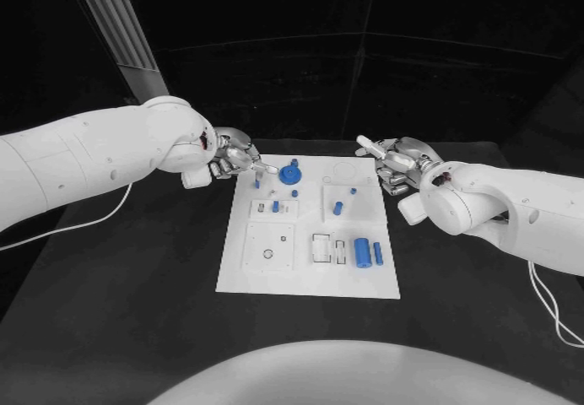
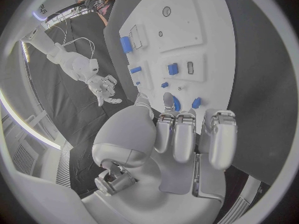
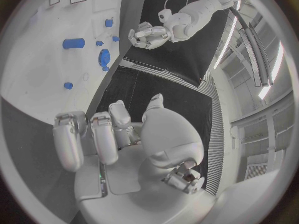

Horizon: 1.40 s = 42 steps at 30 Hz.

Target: Assemble the parts on the task board

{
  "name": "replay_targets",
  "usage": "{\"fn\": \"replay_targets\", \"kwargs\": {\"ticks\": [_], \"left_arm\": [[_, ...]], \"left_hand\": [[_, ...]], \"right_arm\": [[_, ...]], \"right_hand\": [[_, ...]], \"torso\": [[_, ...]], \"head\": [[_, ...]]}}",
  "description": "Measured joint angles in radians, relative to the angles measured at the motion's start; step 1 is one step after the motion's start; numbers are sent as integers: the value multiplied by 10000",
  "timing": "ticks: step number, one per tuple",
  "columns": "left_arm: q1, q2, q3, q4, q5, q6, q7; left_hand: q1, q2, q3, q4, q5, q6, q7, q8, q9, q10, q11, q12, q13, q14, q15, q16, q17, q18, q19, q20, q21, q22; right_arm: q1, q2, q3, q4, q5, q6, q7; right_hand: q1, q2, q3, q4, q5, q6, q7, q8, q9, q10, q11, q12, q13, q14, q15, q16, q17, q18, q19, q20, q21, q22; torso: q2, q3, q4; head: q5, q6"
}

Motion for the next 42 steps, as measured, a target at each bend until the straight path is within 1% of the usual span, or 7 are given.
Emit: {"fn": "replay_targets", "kwargs": {"ticks": [2, 6, 11, 18, 25, 31, 42], "left_arm": [[92, 21, 5, -146, 48, 135, -17], [156, 207, 0, -618, 114, 549, -145], [161, 498, -4, -1144, 162, 1092, -386], [29, 881, -4, -1681, 167, 1616, -728], [-154, 1243, -4, -2179, 34, 1954, -1030], [-300, 1432, -4, -2560, -106, 2045, -1094], [-357, 1676, -4, -2954, -498, 2001, -1093]], "left_hand": [[-65, 65, -39, 15, 200, 0, 0, 0, 0, 0, 0, 0, 1, 0, 0, 0, 0, -1, 0, 0, 0, 0], [-126, 126, -66, -12, 609, 0, -1, -111, -61, 0, -1, 0, 2, 0, 0, 0, 0, 0, 0, 0, 0, 0], [-51, 289, -66, -12, 726, -1, -1, -187, -106, 0, -1, 0, 5, 0, 0, 0, 0, -1, 0, 0, 0, 0], [-12, 329, -66, -12, 727, -1, -1, -188, -118, -1, -1, 0, 7, 0, -1, 0, 0, -1, 0, 0, 0, 0], [128, 468, -65, -12, 1267, 36, -38, -378, -187, -1, -1, 8, 25, -1, -1, 0, 0, 0, 0, 0, 0, 0], [128, 468, -65, -12, 1269, 36, -39, -380, -187, -1, -2, 8, 17, -1, -1, 0, 0, -1, 0, 0, 0, 0], [155, 495, -65, -12, 1268, 35, -39, -380, -198, -2, -2, 8, 19, -1, -1, 0, 0, -1, 0, 0, 0, 0]], "right_arm": [[-1, 6, 0, -4, -1, 0, -1], [-7, 25, 0, -6, -2, 1, -4], [-10, 34, 0, -1, -3, 3, -10], [-10, 43, 0, 8, -3, 4, -17], [-10, 44, 0, 17, -5, 5, -26], [-10, 55, 0, 17, -6, 6, -33], [-10, 71, 0, 10, -8, 11, -44]], "right_hand": [[0, 0, 0, 0, 0, 0, 0, 0, 0, 0, 0, 0, 0, 0, 0, 0, 0, 0, 0, 0, 0, 0], [0, 0, 0, 0, 0, 0, 0, 0, 0, 0, 0, 0, 1, 0, 0, 0, 0, 0, 0, 0, 0, 0], [0, 0, 0, 0, 0, 0, 0, 0, 1, 0, 0, 0, 1, 0, 0, 0, 0, 0, 0, 0, 0, 0], [0, 0, 0, 0, 0, 0, 0, 0, -8, 0, 0, 0, 2, 0, 0, 0, 0, 0, 0, 0, 0, 0], [0, 0, 0, 1, 0, 0, 0, 0, -8, 0, 0, 0, 2, 0, 0, 0, 0, 0, 0, 0, 0, 0], [0, 0, 0, 0, 0, 0, 0, 0, -8, 0, 0, 0, 3, 0, 0, 0, 0, -1, 0, 0, 0, 0], [53, 53, 1, 1, 0, 0, 0, 0, -7, -36, 36, 0, -13, 0, 0, 0, 0, 0, 0, 0, 0, 0]], "torso": [[0, 1, -6], [12, 0, -20], [25, 0, -27], [28, 0, -32], [27, 0, -39], [20, 0, -33], [12, 0, -20]], "head": [[39, 0], [132, 0], [173, 0], [178, 0], [156, 0], [149, 0], [140, 0]]}}
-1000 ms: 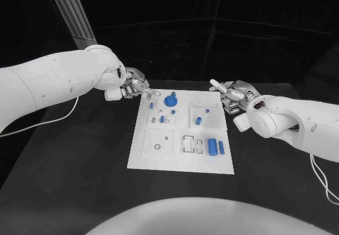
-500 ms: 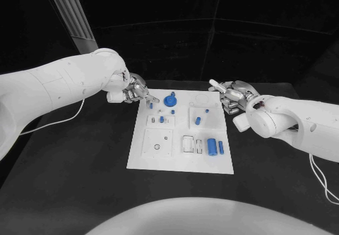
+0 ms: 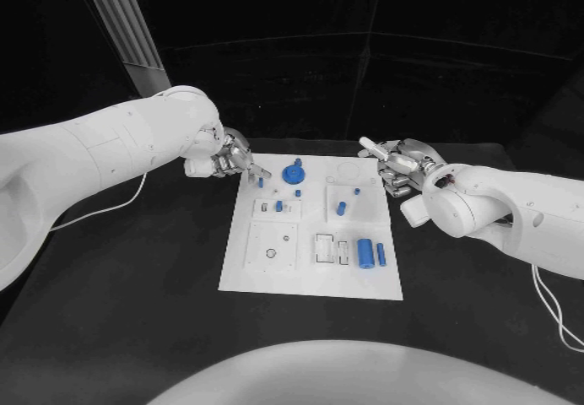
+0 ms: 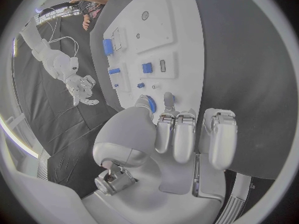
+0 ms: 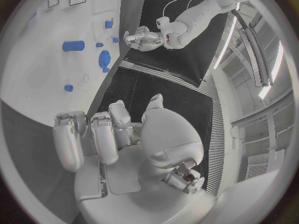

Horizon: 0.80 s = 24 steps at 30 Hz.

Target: Assemble the parts on the task board

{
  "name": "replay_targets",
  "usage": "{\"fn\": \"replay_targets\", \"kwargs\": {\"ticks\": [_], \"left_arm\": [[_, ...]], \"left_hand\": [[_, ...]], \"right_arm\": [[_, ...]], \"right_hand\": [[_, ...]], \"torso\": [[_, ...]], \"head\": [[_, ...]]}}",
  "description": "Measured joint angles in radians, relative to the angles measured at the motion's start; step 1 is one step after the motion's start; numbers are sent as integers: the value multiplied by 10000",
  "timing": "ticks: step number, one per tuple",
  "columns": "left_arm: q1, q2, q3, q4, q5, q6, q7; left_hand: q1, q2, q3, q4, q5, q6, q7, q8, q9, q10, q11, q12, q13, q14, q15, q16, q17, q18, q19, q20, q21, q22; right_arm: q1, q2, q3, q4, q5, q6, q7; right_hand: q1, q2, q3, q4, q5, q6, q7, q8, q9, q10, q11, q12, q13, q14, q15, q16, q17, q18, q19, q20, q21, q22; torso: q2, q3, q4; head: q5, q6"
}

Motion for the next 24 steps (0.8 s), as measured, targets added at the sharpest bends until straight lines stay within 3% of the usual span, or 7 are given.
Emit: {"fn": "replay_targets", "kwargs": {"ticks": [9, 15, 24], "left_arm": [[-83, 363, 2, -538, -235, -180, 85], [-159, 654, 4, -931, -516, -292, 188], [-275, 810, 4, -1206, -756, -356, 212]], "left_hand": [[320, 56, 0, 0, 40, 37, -37, -87, -24, -18, 18, 38, 7, 0, 0, 0, 0, 1, 0, 0, 0, 0], [362, 97, 0, 0, 40, 37, -37, -87, -24, -19, 18, 43, 6, 0, 0, 0, 0, 0, 0, 0, 0, 0], [364, 99, 1, 0, 40, 37, -37, -87, -33, -19, 19, 74, -3, 0, 0, 0, 0, 0, 0, 0, 0, 0]], "right_arm": [[0, 48, 0, -8, -1, 3, -8], [0, 111, 0, 4, -1, 5, -9], [0, 113, 0, 29, 0, 6, -9]], "right_hand": [[-1, -1, 0, 0, 0, 0, 0, 0, 0, 0, 0, 0, 1, 0, 0, 0, 0, 0, 0, 0, 0, 0], [-1, -1, 0, 0, 0, 0, 0, 0, 0, 0, 0, 0, 1, 0, 0, 0, 0, 0, 0, 0, 0, 0], [-1, -1, 0, 0, 0, 0, 0, 0, -9, 1, -1, 0, 2, 0, 0, 0, 0, 0, 0, 0, 0, 0]], "torso": [[2, 0, 0], [7, 0, -16], [7, 4, -7]], "head": [[55, 80], [162, 166], [235, 265]]}}
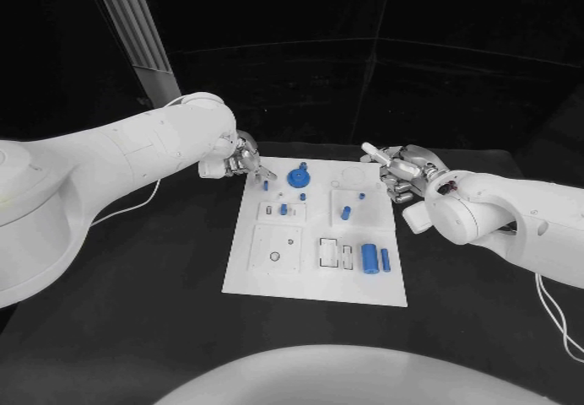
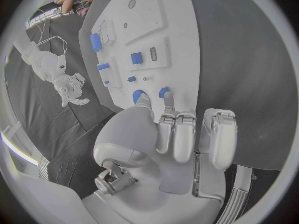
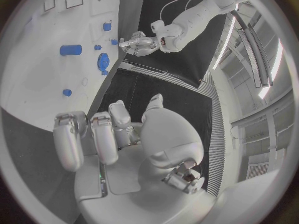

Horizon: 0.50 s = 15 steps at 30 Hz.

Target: Assemble the parts on the task board

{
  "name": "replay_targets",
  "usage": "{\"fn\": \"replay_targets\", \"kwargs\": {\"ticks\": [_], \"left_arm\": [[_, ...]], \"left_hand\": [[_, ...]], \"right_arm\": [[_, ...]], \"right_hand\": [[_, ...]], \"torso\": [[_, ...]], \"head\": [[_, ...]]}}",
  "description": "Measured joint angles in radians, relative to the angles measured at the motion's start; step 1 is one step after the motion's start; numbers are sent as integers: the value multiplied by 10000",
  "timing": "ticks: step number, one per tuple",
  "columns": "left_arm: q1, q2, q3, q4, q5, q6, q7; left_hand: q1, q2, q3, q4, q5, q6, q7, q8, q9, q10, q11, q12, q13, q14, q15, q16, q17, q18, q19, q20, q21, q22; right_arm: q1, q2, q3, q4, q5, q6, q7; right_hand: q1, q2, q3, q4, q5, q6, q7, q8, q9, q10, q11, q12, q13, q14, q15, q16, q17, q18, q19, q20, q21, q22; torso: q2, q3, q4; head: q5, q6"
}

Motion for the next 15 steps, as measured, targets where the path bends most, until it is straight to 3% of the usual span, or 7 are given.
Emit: {"fn": "replay_targets", "kwargs": {"ticks": [15], "left_arm": [[-112, 113, -1, -140, -312, -80, 117]], "left_hand": [[71, -17, 0, 0, 0, 0, 0, -39, -10, -1, 1, 3, 7, 0, 0, 0, 0, 1, 0, 0, 0, 0]], "right_arm": [[1, 15, 0, 11, 0, 0, 3]], "right_hand": [[0, 0, 0, 0, 0, 0, 0, 0, 1, 0, 0, 0, 1, 0, 0, 0, 0, 0, 0, 0, 0, 0]], "torso": [[-5, -3, 7]], "head": [[184, 173]]}}
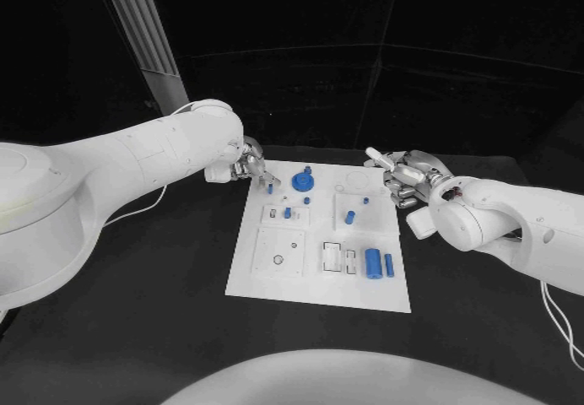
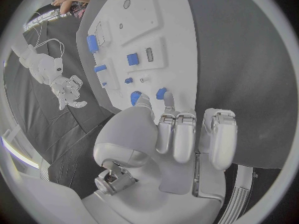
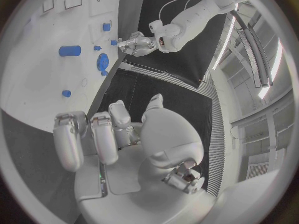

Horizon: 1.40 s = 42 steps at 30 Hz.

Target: Assemble the parts on the task board

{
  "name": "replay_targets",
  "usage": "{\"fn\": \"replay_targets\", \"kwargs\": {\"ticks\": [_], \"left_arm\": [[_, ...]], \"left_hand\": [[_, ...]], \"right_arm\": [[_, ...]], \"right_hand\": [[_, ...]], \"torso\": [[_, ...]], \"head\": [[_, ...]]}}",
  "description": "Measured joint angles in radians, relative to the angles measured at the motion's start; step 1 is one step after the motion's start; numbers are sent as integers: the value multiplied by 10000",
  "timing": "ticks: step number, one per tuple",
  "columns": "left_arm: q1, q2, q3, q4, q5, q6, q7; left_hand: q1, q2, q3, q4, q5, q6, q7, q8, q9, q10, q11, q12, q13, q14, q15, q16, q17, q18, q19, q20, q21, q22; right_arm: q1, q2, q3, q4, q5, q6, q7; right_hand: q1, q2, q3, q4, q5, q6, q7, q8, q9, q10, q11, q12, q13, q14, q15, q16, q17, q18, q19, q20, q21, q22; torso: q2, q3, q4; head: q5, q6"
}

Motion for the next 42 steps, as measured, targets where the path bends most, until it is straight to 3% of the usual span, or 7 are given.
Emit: {"fn": "replay_targets", "kwargs": {"ticks": [8, 25, 42], "left_arm": [[-75, 121, 0, -105, -69, -54, 205], [-162, 309, 1, -440, -114, -44, 222], [-203, 362, 1, -448, -126, -86, 213]], "left_hand": [[65, -15, 0, 0, 0, 0, 0, -39, -9, -15, 15, 2, -1, 0, 0, 0, 0, 1, 0, 0, 0, 0], [575, 135, 117, -22, 41, 0, 0, -215, -51, -43, 43, -6, 12, -20, 20, 0, 0, 0, 0, 0, 0, 0], [935, 19, 472, 0, 505, -1, 0, -395, -86, -31, 31, -40, 13, -37, 40, 0, 0, 0, 0, 0, 0, 0]], "right_arm": [[0, 14, 0, 0, -1, 0, 0], [0, 12, 0, 23, -1, -1, -11], [0, 12, 0, 29, -1, -1, -30]], "right_hand": [[0, 0, 0, 0, 0, 0, 0, 0, 1, 0, 0, 0, 1, 0, 0, 0, 0, 0, 0, 0, 0, 0], [0, 0, 0, 0, 0, 0, 0, 0, 1, 0, 0, 0, 1, 0, 0, 0, 0, -1, 0, 0, 0, 0], [0, 0, 0, 0, 0, 0, 0, 0, 2, 0, 0, 0, 1, 0, 0, 0, 0, 0, 0, 0, 0, 0]], "torso": [[0, 0, 0], [2, 4, 6], [-1, 3, 7]], "head": [[-16, 35], [-141, -65], [-174, -105]]}}
